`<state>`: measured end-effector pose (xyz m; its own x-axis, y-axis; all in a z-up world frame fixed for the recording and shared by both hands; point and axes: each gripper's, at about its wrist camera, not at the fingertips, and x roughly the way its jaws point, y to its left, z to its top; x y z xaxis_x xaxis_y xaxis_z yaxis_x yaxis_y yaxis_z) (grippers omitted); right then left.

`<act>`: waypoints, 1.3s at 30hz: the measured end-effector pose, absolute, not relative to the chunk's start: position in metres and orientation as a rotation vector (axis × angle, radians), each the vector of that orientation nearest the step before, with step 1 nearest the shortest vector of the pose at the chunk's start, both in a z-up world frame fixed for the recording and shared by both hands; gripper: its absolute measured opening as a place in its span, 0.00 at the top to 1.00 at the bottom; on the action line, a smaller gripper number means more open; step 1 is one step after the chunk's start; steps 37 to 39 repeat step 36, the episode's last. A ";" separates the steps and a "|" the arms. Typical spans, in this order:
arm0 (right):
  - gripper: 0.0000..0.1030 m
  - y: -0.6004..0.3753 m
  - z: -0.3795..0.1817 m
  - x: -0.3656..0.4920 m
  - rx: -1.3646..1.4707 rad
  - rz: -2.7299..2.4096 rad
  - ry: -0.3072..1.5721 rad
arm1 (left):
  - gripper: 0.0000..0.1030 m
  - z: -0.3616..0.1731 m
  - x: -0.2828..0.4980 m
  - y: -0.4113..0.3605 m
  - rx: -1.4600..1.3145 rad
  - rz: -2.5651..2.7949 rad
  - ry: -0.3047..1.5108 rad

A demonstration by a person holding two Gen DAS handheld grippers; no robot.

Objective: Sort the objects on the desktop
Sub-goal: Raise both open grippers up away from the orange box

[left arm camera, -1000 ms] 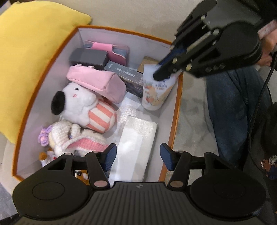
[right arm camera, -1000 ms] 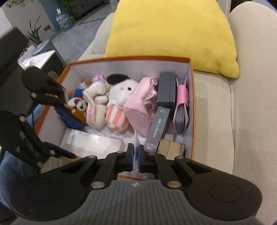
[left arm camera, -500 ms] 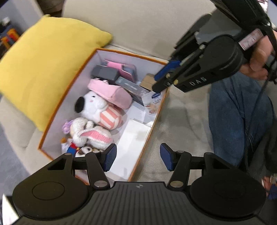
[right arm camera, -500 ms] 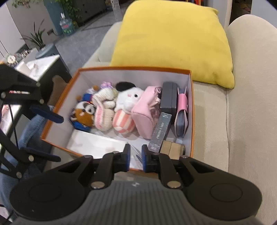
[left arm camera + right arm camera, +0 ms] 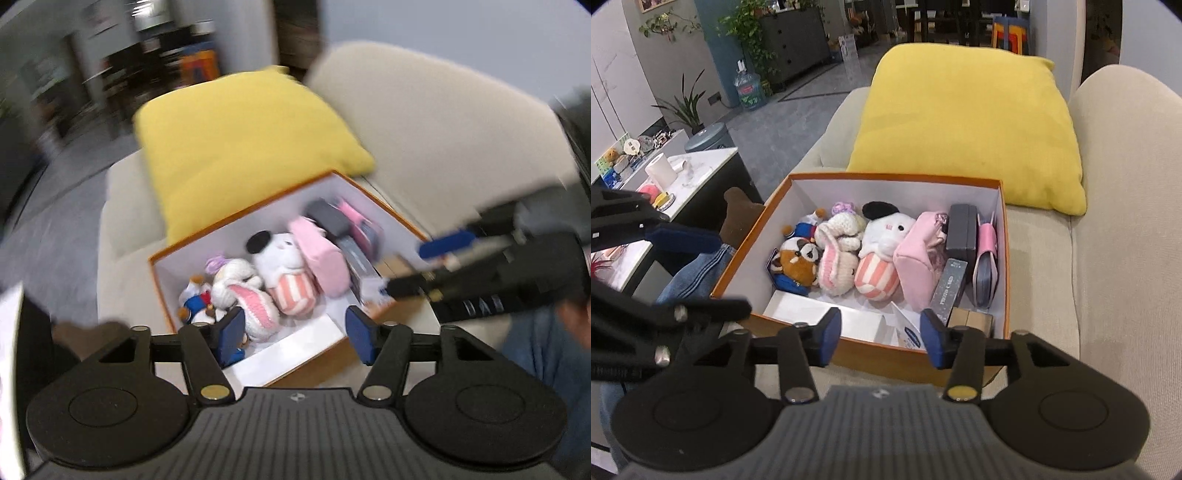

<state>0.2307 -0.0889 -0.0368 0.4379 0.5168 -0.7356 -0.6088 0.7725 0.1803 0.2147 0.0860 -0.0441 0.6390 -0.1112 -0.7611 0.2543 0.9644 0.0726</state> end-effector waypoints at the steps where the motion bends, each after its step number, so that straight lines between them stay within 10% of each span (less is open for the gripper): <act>1: 0.47 -0.088 -0.039 0.230 -0.123 0.695 0.862 | 0.29 -0.048 0.214 0.090 0.144 -0.183 0.846; 39: 0.19 -0.081 -0.098 0.213 -0.089 0.628 0.707 | 0.19 -0.126 0.211 0.096 -0.073 0.133 0.777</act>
